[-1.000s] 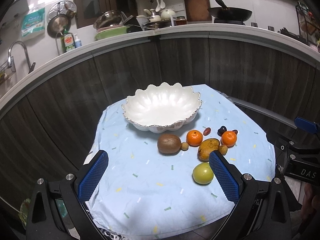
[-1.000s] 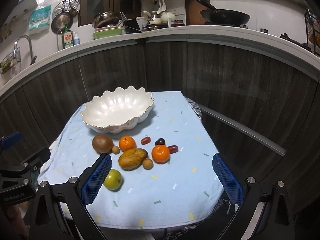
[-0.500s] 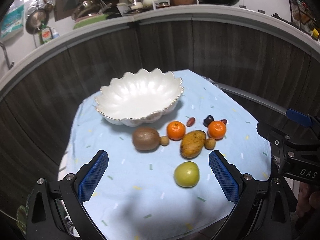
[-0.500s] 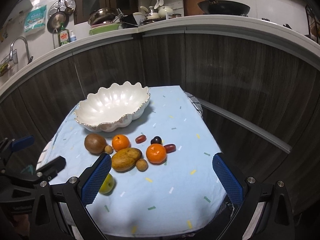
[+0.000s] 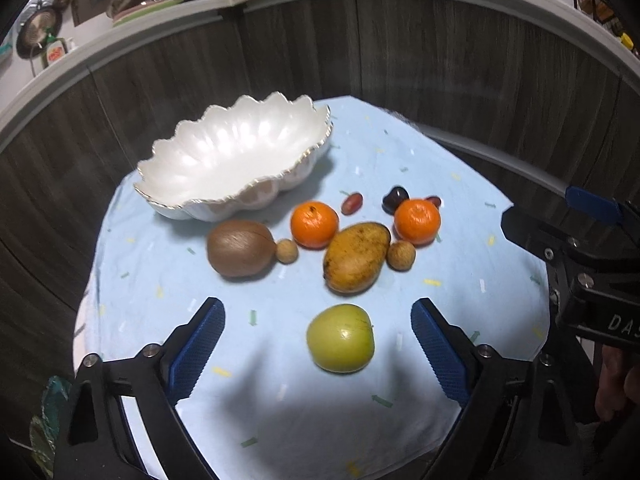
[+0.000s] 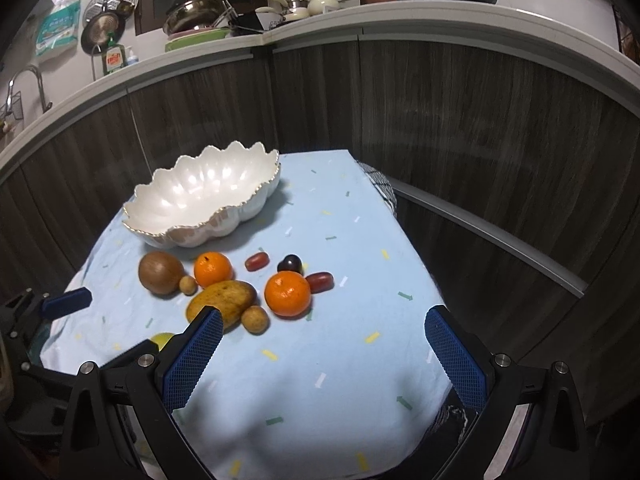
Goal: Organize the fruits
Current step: 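Move both grippers toward the green apple and the mandarin orange, then close left gripper on the green apple while right gripper closes on a mandarin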
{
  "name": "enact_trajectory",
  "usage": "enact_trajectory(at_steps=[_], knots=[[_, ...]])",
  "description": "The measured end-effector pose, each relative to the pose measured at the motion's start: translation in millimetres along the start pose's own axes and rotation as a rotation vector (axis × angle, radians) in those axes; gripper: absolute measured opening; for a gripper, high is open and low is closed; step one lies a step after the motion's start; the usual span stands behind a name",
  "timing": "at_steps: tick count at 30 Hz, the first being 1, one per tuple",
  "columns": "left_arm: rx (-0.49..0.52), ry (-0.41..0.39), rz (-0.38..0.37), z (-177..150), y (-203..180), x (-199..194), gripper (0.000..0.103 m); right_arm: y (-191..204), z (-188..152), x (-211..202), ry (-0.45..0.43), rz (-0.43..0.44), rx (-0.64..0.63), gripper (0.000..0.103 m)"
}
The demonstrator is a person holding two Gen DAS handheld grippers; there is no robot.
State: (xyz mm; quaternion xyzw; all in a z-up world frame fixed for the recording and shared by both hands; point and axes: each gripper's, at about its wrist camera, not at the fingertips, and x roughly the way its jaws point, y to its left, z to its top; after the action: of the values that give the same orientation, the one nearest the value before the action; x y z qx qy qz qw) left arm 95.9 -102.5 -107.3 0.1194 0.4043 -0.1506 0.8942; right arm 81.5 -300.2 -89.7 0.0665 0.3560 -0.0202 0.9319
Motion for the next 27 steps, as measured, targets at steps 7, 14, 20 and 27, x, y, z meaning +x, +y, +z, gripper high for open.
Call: enact_trajectory(at_steps=[7,14,20,27], knots=[[0.02,0.05,-0.006,-4.7,-9.2,19.8,0.083,-4.5,-1.7,20.3,0.034,0.009,-0.014,0.102],[-0.005,0.097,-0.016,-9.4,-6.6,35.1,0.074,-0.6,-4.1,35.6,0.062,0.032,-0.042,0.102],[-0.013,0.118,-0.035,-12.3,-6.5,44.0,0.067,5.0,-4.7,44.0,0.074,0.051,-0.067,0.102],[-0.039,0.14,-0.045,-13.2,-2.5,52.7,0.052,8.8,2.0,60.2,0.079,0.057,-0.073,0.102]])
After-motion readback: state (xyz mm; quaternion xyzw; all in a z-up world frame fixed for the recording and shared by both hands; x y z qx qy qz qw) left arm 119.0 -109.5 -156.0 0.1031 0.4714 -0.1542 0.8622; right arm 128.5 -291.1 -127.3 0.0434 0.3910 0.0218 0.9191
